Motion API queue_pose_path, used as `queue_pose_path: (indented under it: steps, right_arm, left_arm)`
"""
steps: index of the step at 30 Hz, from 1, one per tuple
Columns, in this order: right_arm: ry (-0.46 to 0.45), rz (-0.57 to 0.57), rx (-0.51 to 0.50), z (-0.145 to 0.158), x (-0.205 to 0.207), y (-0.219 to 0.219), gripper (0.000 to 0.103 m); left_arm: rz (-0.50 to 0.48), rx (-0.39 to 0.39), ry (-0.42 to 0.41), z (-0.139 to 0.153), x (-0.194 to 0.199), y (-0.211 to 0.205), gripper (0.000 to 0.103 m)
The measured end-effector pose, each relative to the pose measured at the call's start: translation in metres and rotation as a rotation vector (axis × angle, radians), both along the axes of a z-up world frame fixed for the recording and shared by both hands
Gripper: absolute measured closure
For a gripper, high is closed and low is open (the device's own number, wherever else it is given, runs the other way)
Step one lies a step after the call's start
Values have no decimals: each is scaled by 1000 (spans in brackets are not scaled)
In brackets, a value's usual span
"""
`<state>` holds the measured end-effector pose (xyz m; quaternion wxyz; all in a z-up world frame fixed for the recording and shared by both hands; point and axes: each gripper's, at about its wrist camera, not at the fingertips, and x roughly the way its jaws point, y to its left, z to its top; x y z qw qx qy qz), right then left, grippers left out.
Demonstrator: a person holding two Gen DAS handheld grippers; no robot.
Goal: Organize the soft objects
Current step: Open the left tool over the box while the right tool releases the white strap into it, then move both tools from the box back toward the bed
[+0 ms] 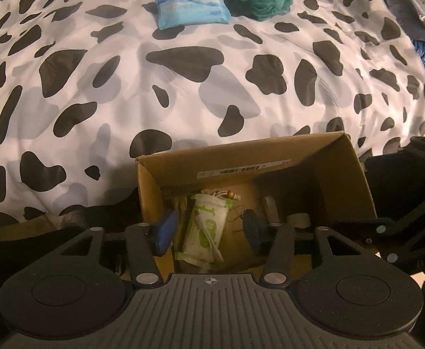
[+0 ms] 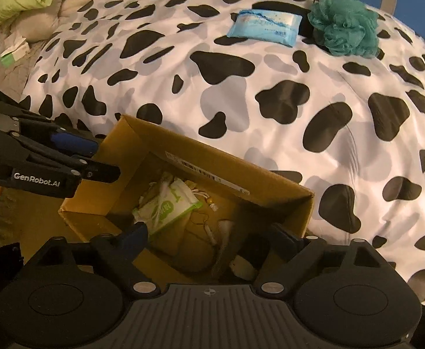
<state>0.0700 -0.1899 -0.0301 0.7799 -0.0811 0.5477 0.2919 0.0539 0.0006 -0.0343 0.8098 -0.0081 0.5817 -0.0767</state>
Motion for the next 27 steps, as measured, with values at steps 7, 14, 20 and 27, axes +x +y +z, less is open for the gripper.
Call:
queue_pose_path:
  steps: [7,14,20,27]
  right_arm:
    - [2,-23,-17,-1,3,-2,6]
    - [-8,-40,-29,-1,5,-3,6]
    - [-29,-48,-27,2,5,-3,5]
    - [-40,-87,-34,3,9,-8,5]
  left_arm:
    - [-8,5,16,-2,2,-2,54]
    - [-7,2,11,-2,2,-1,53]
    - [-1,-2,5,0,2,-1,53]
    - [3,-7,-8,2,3,0,53]
